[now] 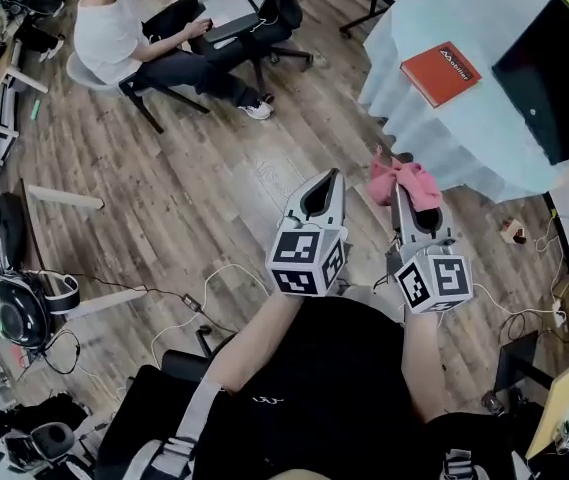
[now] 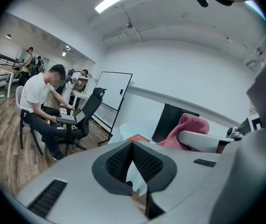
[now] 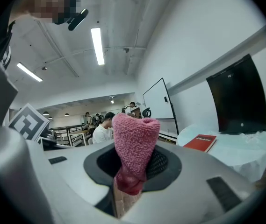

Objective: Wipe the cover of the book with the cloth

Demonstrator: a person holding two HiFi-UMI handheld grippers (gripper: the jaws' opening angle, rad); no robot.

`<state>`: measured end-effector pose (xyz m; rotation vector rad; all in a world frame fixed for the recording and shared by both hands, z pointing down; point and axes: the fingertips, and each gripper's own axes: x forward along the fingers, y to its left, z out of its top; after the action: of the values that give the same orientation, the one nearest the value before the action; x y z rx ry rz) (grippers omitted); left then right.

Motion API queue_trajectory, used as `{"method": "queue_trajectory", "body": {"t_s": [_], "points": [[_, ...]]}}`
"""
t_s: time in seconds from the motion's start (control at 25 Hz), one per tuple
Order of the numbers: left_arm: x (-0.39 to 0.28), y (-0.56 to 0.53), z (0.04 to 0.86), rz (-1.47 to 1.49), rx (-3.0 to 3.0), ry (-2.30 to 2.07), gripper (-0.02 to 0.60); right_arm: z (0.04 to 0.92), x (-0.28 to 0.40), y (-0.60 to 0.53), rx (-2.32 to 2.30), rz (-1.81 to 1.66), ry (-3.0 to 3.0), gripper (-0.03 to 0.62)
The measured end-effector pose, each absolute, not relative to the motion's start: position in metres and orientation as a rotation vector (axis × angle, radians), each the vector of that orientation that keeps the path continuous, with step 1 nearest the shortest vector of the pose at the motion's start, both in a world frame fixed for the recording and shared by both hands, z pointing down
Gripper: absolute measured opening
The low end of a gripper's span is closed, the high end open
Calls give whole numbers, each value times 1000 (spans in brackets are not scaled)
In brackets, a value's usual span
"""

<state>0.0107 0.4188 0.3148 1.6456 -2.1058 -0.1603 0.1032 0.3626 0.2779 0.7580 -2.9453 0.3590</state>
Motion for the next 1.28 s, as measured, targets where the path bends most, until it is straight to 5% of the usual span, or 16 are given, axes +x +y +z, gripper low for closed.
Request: {"method": "queue_trajectory", "body": {"t_s": [0.64,1.28], "points": [[-83,422,320,-402,1564,-2065,12,267,-22,386,483,119,-2916,103],[-86,340,313,-366,1707,-1977,13,266,-24,314,532,64,-2898,103]]}}
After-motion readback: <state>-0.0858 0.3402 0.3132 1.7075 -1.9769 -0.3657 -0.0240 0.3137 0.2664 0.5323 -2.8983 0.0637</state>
